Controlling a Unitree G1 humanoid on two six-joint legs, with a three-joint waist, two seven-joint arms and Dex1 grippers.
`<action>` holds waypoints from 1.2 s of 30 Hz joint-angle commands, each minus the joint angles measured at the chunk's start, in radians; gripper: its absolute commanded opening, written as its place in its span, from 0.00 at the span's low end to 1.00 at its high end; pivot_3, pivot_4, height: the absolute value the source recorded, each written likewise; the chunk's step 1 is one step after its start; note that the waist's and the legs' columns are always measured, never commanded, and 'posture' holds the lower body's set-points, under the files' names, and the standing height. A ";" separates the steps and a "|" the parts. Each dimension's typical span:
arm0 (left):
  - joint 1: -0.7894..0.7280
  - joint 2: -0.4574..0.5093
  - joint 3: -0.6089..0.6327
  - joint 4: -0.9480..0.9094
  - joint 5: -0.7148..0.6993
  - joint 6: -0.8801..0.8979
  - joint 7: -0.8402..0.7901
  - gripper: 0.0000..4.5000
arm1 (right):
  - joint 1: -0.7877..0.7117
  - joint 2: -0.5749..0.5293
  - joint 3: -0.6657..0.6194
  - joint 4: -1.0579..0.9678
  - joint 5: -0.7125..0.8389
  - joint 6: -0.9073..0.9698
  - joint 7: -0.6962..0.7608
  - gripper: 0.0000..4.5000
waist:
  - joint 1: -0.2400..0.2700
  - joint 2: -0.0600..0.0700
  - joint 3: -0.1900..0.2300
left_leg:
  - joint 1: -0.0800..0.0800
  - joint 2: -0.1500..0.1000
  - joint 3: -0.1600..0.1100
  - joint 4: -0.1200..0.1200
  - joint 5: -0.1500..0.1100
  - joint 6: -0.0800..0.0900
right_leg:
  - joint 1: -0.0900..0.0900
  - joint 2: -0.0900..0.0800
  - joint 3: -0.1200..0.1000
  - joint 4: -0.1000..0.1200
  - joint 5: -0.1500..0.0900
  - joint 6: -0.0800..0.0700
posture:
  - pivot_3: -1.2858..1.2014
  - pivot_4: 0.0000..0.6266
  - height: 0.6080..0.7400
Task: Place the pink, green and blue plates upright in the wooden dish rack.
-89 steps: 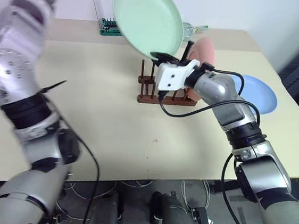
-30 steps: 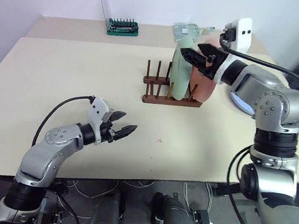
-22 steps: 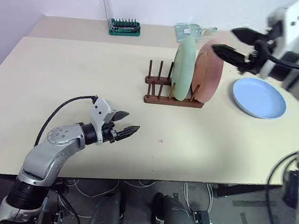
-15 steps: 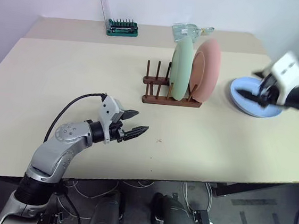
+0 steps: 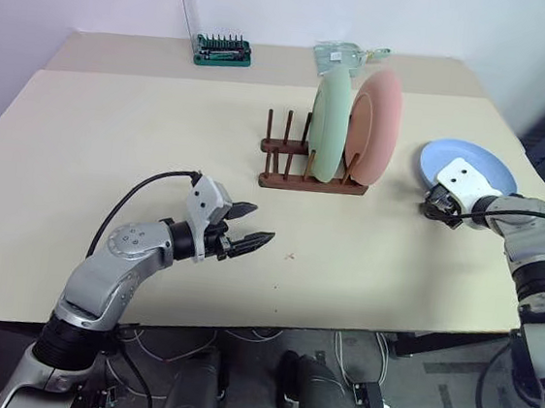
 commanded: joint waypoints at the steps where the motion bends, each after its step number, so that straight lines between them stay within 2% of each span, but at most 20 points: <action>1: 0.003 0.003 0.022 -0.048 -0.007 -0.005 0.009 0.75 | -0.031 0.003 -0.015 0.050 -0.024 -0.042 -0.023 0.37 | 0.002 0.000 0.000 | 0.000 0.000 0.000 0.000 0.000 0.000 | 0.000 0.000 0.000 0.000 0.000 0.000 | 0.52 0.24 0.92; 4: 0.005 0.008 0.026 -0.052 -0.008 -0.002 0.010 0.75 | -0.038 0.009 -0.025 0.059 -0.030 -0.059 -0.040 0.04 | 0.002 0.000 0.000 | 0.000 0.000 0.000 0.000 0.000 0.000 | 0.000 0.000 0.000 0.000 0.000 0.000 | 0.52 0.24 0.92; 5: 0.004 0.010 0.026 -0.052 -0.008 -0.001 0.010 0.75 | -0.037 0.009 -0.026 0.057 -0.036 -0.065 -0.058 0.01 | 0.001 0.000 0.000 | 0.000 0.000 0.000 0.000 0.000 0.000 | 0.000 0.000 0.000 0.000 0.000 0.000 | 0.52 0.24 0.92; 8: 0.005 0.014 0.029 -0.054 -0.009 0.001 0.011 0.75 | -0.030 0.000 -0.028 0.026 -0.057 -0.084 -0.109 0.01 | 0.001 0.000 0.000 | 0.000 0.000 0.000 0.000 0.000 0.000 | 0.000 0.000 0.000 0.000 0.000 0.000 | 0.52 0.24 0.92; 11: 0.005 0.022 0.037 -0.058 -0.011 0.008 0.014 0.75 | -0.028 -0.021 -0.056 -0.087 -0.073 -0.111 -0.206 0.01 | 0.000 0.001 0.000 | 0.000 0.000 0.000 0.000 0.000 0.000 | 0.000 0.000 0.000 0.001 0.000 0.000 | 0.52 0.24 0.92; 13: 0.006 0.031 0.050 -0.049 -0.005 0.007 0.022 0.75 | -0.041 -0.025 -0.108 -0.217 -0.060 -0.105 -0.272 0.01 | -0.003 0.001 0.000 | 0.000 0.000 0.000 0.000 0.000 0.000 | -0.001 0.000 0.001 0.001 0.000 0.001 | 0.52 0.24 0.92; 15: 0.002 0.036 0.066 -0.033 -0.005 0.003 0.028 0.75 | -0.050 -0.012 -0.166 -0.380 -0.007 -0.103 -0.263 0.01 | -0.006 0.002 0.001 | 0.000 0.000 0.000 0.000 0.000 0.000 | -0.002 0.000 0.001 0.002 0.001 0.001 | 0.52 0.24 0.92; 16: -0.001 0.037 0.072 -0.024 -0.002 0.000 0.031 0.75 | -0.059 0.008 -0.199 -0.458 0.035 -0.077 -0.248 0.01 | -0.007 0.002 0.001 | 0.000 0.000 0.000 -0.001 0.000 0.000 | -0.003 0.000 0.002 0.003 0.001 0.001 | 0.52 0.24 0.92; 20: -0.015 0.046 0.091 0.007 0.008 -0.012 0.031 0.75 | -0.150 0.140 -0.339 -0.793 0.378 0.138 -0.138 0.01 | -0.017 0.002 0.000 | 0.000 0.002 -0.001 -0.001 0.001 -0.001 | -0.003 0.001 0.001 0.005 0.000 0.001 | 0.52 0.24 0.92; 23: -0.016 0.055 0.111 0.023 0.013 -0.023 0.036 0.75 | -0.172 0.196 -0.372 -0.996 0.616 0.330 -0.038 0.01 | -0.013 0.001 0.000 | 0.000 0.002 -0.002 -0.001 0.001 -0.001 | -0.002 0.001 0.000 0.005 0.002 -0.002 | 0.52 0.24 0.92; 25: -0.016 0.058 0.120 0.029 0.015 -0.025 0.036 0.75 | -0.170 0.215 -0.381 -1.069 0.710 0.428 -0.019 0.01 | -0.007 0.001 0.000 | 0.000 0.002 -0.003 -0.001 0.000 -0.001 | -0.001 0.000 -0.001 0.004 0.003 -0.003 | 0.52 0.24 0.92; 27: -0.001 0.072 0.146 0.034 0.018 -0.028 0.037 0.75 | -0.192 0.317 -0.382 -1.159 0.929 0.612 -0.073 0.01 | -0.005 0.001 0.000 | 0.000 0.002 -0.002 0.000 0.000 0.000 | 0.000 -0.001 -0.001 0.003 0.003 -0.003 | 0.52 0.24 0.92; 29: 0.011 0.083 0.165 0.035 0.017 -0.028 0.036 0.75 | -0.208 0.396 -0.394 -1.197 1.073 0.740 -0.139 0.01 | -0.008 0.001 0.000 | 0.001 0.003 -0.002 0.000 0.000 0.000 | -0.001 -0.001 0.000 0.004 0.003 -0.003 | 0.52 0.24 0.92; 30: 0.015 0.085 0.169 0.035 0.016 -0.027 0.035 0.75 | -0.213 0.419 -0.405 -1.199 1.115 0.782 -0.173 0.01 | -0.009 0.001 0.000 | 0.001 0.003 -0.002 0.000 0.000 0.000 | -0.001 -0.001 0.000 0.005 0.003 -0.003 | 0.52 0.24 0.92; 33: 0.049 0.104 0.201 0.016 0.000 -0.024 0.024 0.75 | -0.244 0.564 -0.471 -1.089 1.279 0.926 -0.431 0.01 | -0.017 0.001 0.000 | 0.001 0.003 -0.002 0.000 0.000 0.000 | -0.002 -0.001 0.000 0.006 0.003 -0.004 | 0.52 0.24 0.92; 36: 0.078 0.118 0.222 0.010 0.001 -0.019 0.024 0.75 | -0.235 0.625 -0.496 -1.028 1.324 0.963 -0.524 0.01 | -0.015 0.001 -0.001 | 0.000 0.002 -0.002 0.000 0.000 -0.001 | -0.001 -0.001 -0.001 0.006 0.003 -0.004 | 0.52 0.24 0.92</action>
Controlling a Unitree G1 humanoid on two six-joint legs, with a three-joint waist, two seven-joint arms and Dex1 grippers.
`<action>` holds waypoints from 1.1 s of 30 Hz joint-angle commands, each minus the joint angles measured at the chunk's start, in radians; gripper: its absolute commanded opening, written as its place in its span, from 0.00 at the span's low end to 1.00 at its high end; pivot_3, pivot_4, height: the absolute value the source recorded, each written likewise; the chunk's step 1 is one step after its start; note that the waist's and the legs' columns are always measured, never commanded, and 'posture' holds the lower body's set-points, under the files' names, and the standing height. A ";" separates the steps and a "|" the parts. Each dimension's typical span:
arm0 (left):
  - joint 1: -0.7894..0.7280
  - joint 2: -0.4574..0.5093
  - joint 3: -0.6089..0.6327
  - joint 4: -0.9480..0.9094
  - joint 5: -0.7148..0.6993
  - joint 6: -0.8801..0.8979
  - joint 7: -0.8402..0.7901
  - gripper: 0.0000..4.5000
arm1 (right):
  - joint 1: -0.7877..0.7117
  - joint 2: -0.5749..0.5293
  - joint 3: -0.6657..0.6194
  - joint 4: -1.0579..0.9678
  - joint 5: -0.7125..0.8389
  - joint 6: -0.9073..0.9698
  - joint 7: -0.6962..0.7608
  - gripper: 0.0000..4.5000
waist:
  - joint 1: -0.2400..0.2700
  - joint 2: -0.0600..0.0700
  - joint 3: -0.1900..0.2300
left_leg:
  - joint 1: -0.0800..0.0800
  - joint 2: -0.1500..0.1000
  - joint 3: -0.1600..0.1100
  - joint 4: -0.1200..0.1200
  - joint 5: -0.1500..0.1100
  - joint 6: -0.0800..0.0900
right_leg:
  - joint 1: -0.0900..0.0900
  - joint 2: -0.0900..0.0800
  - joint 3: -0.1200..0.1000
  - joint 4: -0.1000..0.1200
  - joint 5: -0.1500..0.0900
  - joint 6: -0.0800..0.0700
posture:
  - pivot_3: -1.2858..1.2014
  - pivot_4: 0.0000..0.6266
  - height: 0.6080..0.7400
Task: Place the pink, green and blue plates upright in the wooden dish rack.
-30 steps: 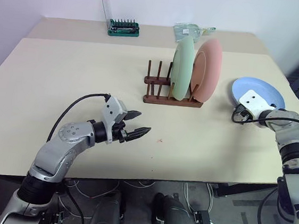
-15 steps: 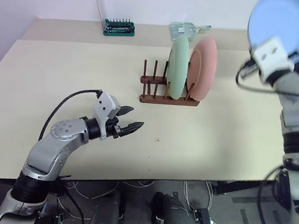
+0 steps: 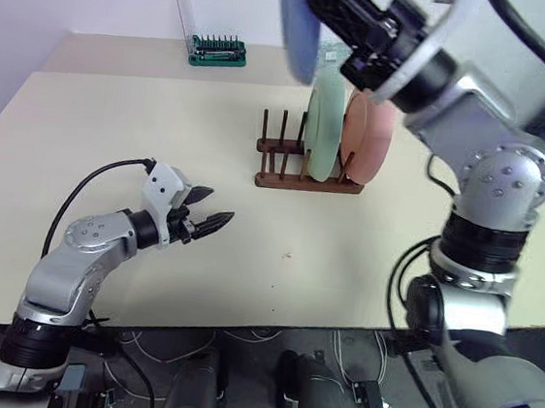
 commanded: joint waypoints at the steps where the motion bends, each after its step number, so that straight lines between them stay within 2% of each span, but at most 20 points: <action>1: 0.019 0.018 0.043 -0.037 -0.012 -0.014 -0.005 0.75 | -0.003 0.024 -0.045 0.039 0.045 0.033 -0.094 0.01 | 0.001 0.000 0.000 | 0.000 0.000 0.000 0.000 0.000 0.000 | 0.000 0.000 0.000 -0.001 0.000 0.000 | 0.52 0.24 0.92; 16: 0.013 0.014 0.033 -0.043 -0.013 -0.011 -0.007 0.75 | -0.017 0.055 -0.077 0.306 0.013 0.047 -0.136 0.01 | -0.006 0.000 0.000 | -0.001 -0.001 0.000 0.000 0.000 0.001 | -0.001 0.001 0.000 -0.001 0.000 0.000 | 0.52 0.24 0.92; 24: 0.013 0.013 0.027 -0.045 -0.014 -0.009 -0.009 0.75 | -0.032 0.058 -0.057 0.265 -0.039 0.031 -0.117 0.01 | -0.006 0.000 0.000 | -0.001 0.000 0.000 -0.001 0.000 0.001 | -0.001 0.001 0.000 -0.001 0.000 0.000 | 0.52 0.24 0.92; 33: 0.007 0.006 0.018 -0.042 -0.014 -0.010 -0.008 0.75 | -0.088 0.072 -0.099 0.192 0.022 0.059 -0.159 0.01 | -0.006 0.000 0.000 | -0.001 0.000 0.000 -0.001 0.000 0.001 | -0.002 0.001 0.000 -0.002 0.000 0.000 | 0.52 0.24 0.92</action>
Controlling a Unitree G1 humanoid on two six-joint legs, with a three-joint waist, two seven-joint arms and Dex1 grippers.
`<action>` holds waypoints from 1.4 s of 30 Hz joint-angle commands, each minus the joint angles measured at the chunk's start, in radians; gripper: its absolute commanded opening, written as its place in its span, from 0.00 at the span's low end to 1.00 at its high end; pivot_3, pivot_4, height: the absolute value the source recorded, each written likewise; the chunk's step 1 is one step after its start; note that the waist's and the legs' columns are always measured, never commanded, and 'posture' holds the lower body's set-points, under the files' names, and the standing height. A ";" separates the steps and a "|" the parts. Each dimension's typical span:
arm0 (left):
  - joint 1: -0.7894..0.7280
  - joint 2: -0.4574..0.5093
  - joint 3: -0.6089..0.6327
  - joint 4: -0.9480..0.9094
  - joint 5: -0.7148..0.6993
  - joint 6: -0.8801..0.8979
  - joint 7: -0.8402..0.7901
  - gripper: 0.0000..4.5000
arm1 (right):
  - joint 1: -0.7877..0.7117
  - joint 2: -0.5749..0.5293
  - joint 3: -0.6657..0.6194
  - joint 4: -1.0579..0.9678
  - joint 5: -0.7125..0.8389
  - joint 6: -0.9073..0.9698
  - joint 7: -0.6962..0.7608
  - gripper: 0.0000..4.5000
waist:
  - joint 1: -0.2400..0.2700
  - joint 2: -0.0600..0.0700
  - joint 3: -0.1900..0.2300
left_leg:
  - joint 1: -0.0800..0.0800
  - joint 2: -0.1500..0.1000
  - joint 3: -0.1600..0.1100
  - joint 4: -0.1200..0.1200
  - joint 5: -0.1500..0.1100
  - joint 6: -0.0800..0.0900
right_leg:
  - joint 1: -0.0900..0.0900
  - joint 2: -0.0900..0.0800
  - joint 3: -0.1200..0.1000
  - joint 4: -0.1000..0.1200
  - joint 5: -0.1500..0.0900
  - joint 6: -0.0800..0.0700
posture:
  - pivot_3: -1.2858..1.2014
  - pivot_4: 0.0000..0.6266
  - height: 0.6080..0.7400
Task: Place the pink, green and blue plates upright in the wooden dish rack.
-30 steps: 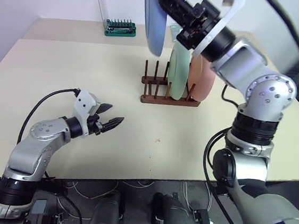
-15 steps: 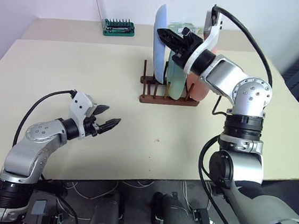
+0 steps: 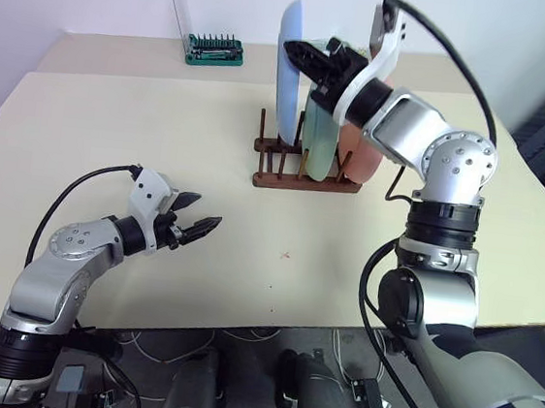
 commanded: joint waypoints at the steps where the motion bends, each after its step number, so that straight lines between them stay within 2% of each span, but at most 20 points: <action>1: -0.019 -0.003 0.002 -0.032 -0.009 -0.013 -0.003 0.75 | -0.036 0.019 -0.023 -0.059 0.046 0.006 -0.018 0.01 | 0.000 0.000 0.000 | 0.000 0.000 0.000 0.000 0.000 0.000 | 0.000 0.000 0.000 0.000 0.000 0.000 | 0.52 0.24 0.92; 11: -0.019 -0.015 0.001 -0.033 -0.005 -0.016 0.001 0.75 | 0.019 0.067 -0.004 -0.039 0.029 0.004 -0.052 0.01 | 0.000 0.000 0.000 | 0.000 0.000 0.000 0.000 0.000 0.000 | 0.000 0.000 0.000 0.000 0.000 0.000 | 0.52 0.24 0.92; 20: -0.007 -0.017 0.005 -0.040 -0.005 -0.017 0.006 0.75 | 0.045 0.062 0.002 0.070 -0.058 -0.026 0.007 0.01 | 0.000 0.000 0.000 | 0.000 0.000 0.000 0.000 0.000 0.000 | 0.000 0.000 0.000 0.000 0.000 0.000 | 0.52 0.24 0.92; 22: -0.007 -0.017 0.005 -0.042 -0.005 -0.017 0.006 0.75 | 0.042 0.065 0.000 0.075 -0.063 -0.025 0.016 0.15 | 0.000 0.000 0.000 | 0.000 0.000 0.000 0.000 0.000 0.000 | 0.000 0.000 0.000 0.000 0.000 0.000 | 0.52 0.24 0.92; 23: -0.008 -0.017 0.006 -0.041 -0.005 -0.017 0.006 0.75 | 0.039 0.066 0.000 0.075 -0.066 -0.026 0.021 0.19 | 0.000 0.000 0.000 | 0.000 0.000 0.000 0.000 0.000 0.000 | 0.000 0.000 0.000 0.000 0.000 0.000 | 0.52 0.24 0.92; 29: -0.008 -0.017 0.004 -0.043 -0.006 -0.015 0.007 0.75 | 0.017 0.060 0.004 0.058 -0.097 -0.044 0.030 0.82 | 0.000 0.000 0.000 | 0.000 0.000 0.000 0.000 0.000 0.000 | 0.000 0.000 0.000 -0.001 0.000 0.000 | 0.52 0.24 0.92; 34: -0.008 -0.018 0.002 -0.045 -0.007 -0.014 0.006 0.75 | -0.006 0.033 0.007 0.021 -0.113 -0.031 0.027 0.82 | 0.000 0.000 0.000 | 0.000 0.000 0.000 0.000 0.000 0.000 | 0.000 0.000 0.000 -0.001 0.000 0.000 | 0.52 0.24 0.92; 42: -0.009 -0.032 -0.009 -0.051 -0.014 -0.005 0.004 0.75 | 0.032 -0.092 0.059 -0.146 -0.132 0.071 0.056 0.82 | 0.001 0.000 0.000 | -0.001 0.000 0.000 -0.001 0.000 0.000 | 0.000 -0.001 0.000 -0.002 0.000 0.000 | 0.52 0.24 0.92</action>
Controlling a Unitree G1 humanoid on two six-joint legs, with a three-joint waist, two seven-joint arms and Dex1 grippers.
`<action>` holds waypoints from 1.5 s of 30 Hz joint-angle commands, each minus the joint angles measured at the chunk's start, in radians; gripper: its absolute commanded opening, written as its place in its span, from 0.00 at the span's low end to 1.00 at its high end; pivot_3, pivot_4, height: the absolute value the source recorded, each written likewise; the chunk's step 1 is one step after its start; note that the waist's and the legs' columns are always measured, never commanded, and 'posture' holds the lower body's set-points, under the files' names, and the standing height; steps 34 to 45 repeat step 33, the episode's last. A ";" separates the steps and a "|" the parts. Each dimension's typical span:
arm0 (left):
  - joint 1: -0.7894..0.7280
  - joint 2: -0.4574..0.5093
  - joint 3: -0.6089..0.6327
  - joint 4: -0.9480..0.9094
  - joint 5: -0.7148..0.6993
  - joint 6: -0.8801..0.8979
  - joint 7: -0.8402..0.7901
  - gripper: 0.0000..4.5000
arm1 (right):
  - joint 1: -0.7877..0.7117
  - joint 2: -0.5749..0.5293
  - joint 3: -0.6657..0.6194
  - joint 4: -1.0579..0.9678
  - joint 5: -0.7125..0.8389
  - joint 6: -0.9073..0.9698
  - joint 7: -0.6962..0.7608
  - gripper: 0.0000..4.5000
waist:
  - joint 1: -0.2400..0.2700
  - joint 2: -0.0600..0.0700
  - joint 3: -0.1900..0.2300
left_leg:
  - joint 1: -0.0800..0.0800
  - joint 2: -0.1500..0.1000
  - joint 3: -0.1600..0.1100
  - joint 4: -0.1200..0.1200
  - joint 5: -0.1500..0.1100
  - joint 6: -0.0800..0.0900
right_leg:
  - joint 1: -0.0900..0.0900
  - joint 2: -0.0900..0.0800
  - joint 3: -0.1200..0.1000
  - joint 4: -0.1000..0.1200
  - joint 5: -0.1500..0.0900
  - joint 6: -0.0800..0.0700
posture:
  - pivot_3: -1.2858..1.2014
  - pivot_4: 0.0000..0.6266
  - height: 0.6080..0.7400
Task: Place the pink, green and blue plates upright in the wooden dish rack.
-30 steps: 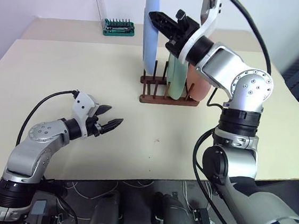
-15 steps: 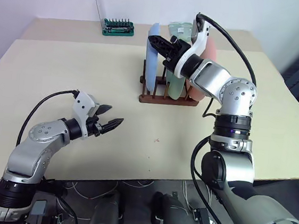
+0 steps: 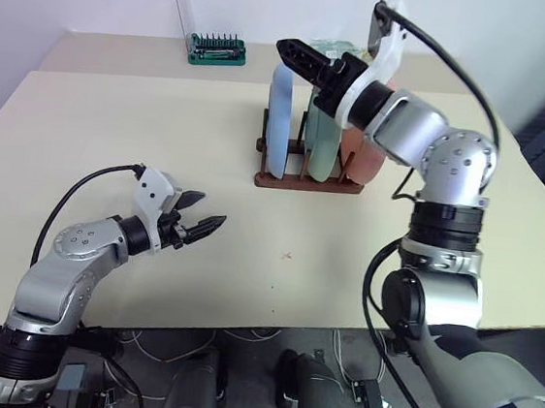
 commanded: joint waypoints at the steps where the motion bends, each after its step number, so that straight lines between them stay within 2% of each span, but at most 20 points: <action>1: -0.005 -0.011 -0.010 -0.036 -0.014 -0.009 -0.003 0.75 | 0.005 -0.063 0.002 -0.114 0.009 0.046 0.030 0.82 | 0.000 0.000 0.000 | 0.000 0.000 0.000 0.000 0.000 0.000 | 0.000 0.000 0.000 0.000 0.000 0.000 | 0.52 0.24 0.92; 4: -0.002 -0.018 -0.021 -0.034 -0.008 -0.014 -0.004 0.75 | 0.065 -0.209 0.028 -0.223 -0.025 0.012 0.179 0.82 | 0.009 0.000 0.000 | 0.000 0.000 -0.001 0.000 0.000 0.000 | 0.000 0.000 0.000 0.000 0.000 0.000 | 0.52 0.24 0.92; 7: -0.003 -0.026 -0.012 -0.032 -0.008 -0.015 0.011 0.75 | 0.189 -0.381 -0.007 -0.328 -0.049 -0.098 0.395 0.82 | 0.016 0.000 0.000 | -0.001 -0.001 0.000 0.000 -0.001 0.002 | 0.001 -0.001 0.000 -0.003 -0.003 0.003 | 0.52 0.24 0.92; 11: 0.020 0.001 0.022 0.003 0.003 -0.039 0.000 0.75 | 0.521 -0.669 -0.108 -0.418 -0.159 -0.248 0.657 0.82 | 0.030 0.000 0.000 | 0.000 -0.001 0.000 0.000 -0.002 0.003 | 0.002 -0.001 0.000 -0.004 -0.005 0.005 | 0.52 0.24 0.92; 15: 0.012 0.016 0.020 0.041 0.029 -0.062 0.005 0.75 | 0.756 -0.766 -0.100 -0.380 -0.309 -0.408 0.749 0.82 | 0.018 0.000 0.000 | 0.001 -0.001 0.001 0.000 -0.003 0.003 | 0.002 -0.001 0.001 -0.005 -0.006 0.002 | 0.52 0.24 0.92; 17: -0.003 0.012 0.010 0.056 0.041 -0.065 0.013 0.75 | 0.819 -0.782 -0.072 -0.329 -0.393 -0.496 0.770 0.82 | 0.018 0.000 0.000 | 0.003 -0.001 0.000 0.000 -0.003 0.002 | 0.002 -0.001 0.001 -0.005 -0.005 0.001 | 0.52 0.24 0.92; 21: -0.014 0.027 0.016 0.082 0.055 -0.081 0.005 0.75 | 0.858 -0.734 -0.013 -0.249 -0.498 -0.622 0.760 0.82 | 0.017 0.000 0.000 | 0.004 -0.001 -0.001 0.000 -0.004 0.000 | 0.002 0.000 0.000 -0.005 -0.005 0.000 | 0.52 0.24 0.92; 30: 0.028 0.032 0.023 0.061 0.060 -0.086 0.012 0.75 | 0.853 -0.641 0.017 -0.203 -0.529 -0.676 0.746 0.82 | 0.028 0.000 0.000 | 0.001 -0.001 0.000 0.000 -0.003 0.003 | 0.000 -0.001 0.000 -0.005 -0.005 0.000 | 0.52 0.24 0.92; 45: 0.031 0.027 0.019 0.057 0.065 -0.084 0.025 0.75 | 0.821 -0.630 0.034 -0.171 -0.543 -0.685 0.752 0.82 | 0.027 0.000 0.000 | 0.001 -0.001 -0.001 0.001 -0.003 0.003 | 0.001 -0.001 0.000 -0.005 -0.005 0.000 | 0.52 0.24 0.92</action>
